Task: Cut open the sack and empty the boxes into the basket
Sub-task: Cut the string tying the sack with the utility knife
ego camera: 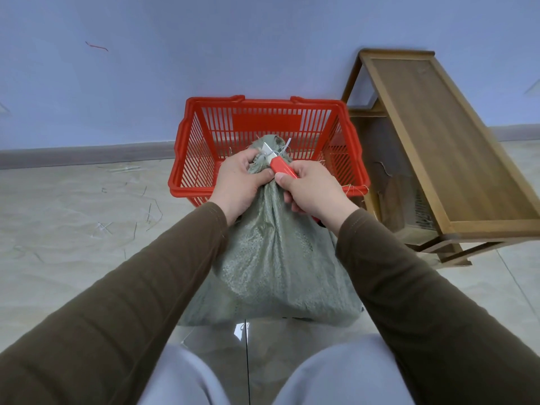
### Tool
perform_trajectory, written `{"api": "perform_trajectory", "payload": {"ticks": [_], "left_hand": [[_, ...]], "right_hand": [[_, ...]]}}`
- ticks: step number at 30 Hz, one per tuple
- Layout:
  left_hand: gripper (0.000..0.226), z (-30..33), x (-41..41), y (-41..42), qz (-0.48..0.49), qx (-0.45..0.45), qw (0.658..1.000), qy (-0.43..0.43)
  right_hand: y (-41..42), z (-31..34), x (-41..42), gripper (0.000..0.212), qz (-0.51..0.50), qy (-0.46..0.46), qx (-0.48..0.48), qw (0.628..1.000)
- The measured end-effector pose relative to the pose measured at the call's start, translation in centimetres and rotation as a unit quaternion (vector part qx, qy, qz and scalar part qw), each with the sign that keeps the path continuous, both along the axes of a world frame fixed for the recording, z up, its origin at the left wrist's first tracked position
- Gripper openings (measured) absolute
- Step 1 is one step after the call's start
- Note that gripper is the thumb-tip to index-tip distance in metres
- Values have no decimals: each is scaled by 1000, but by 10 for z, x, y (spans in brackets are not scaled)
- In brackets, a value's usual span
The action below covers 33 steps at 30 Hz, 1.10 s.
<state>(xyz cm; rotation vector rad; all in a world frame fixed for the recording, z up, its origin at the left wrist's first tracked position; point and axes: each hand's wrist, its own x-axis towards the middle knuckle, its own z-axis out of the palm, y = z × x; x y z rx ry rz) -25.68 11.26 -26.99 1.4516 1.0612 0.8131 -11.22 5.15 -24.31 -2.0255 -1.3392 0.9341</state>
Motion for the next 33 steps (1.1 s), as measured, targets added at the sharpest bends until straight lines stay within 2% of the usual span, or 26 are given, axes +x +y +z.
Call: {"api": "perform_trajectory", "payload": {"ticks": [4,8,15,25,30,33], "left_hand": [[30,-3,3,0,-2,46,999,18],[18,-5,0,8,7,74,996,51],[3,4,3,15,35,107,989,93],[15,22,9,13,43,146,977,151],[12,22,8,16,36,150,969,191],[16,10,-29,28,78,109,959,250]], "right_hand": [[-2,5,-4,26,-12,-75,5,997],[-7,8,-5,23,-21,-175,41,983],[-17,15,-4,21,-27,-268,101,958],[-21,29,3,22,-47,-294,100,949],[-23,34,-5,24,-32,-300,95,949],[-26,47,23,24,-137,-261,157,943]]}}
